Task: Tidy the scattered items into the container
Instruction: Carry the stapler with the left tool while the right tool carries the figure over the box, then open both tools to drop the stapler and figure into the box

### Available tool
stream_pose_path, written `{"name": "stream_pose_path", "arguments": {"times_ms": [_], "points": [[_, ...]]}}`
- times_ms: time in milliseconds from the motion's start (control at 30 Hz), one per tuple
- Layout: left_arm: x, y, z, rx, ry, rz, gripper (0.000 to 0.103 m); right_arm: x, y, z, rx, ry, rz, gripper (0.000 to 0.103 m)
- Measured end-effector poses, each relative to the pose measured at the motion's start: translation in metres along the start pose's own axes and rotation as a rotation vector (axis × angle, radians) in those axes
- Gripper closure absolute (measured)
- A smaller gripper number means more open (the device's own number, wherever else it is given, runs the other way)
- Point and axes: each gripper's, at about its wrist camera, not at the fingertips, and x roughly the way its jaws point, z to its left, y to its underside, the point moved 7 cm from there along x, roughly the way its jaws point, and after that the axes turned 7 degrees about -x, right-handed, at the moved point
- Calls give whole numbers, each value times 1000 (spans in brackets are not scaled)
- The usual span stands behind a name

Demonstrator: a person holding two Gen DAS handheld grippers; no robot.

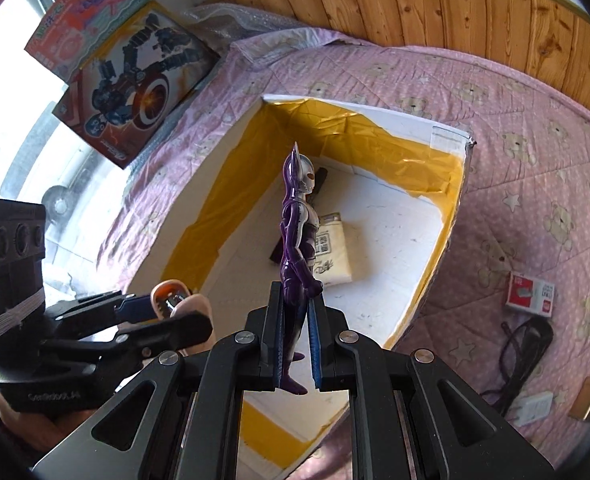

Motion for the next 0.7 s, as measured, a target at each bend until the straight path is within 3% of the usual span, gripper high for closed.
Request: {"name": "stream_pose_path", "arguments": {"times_ms": [200,500,700], "points": [[27,6,-9,-137,39,64,56,19,-20,-13,-103,38,92,91],[55,1,-21,-263,59,47,55,58,-31,-19,-308,103,251,91],[71,-8,-17,-348,51,23,55,76,-36,-31,-353,125,313,91]]}}
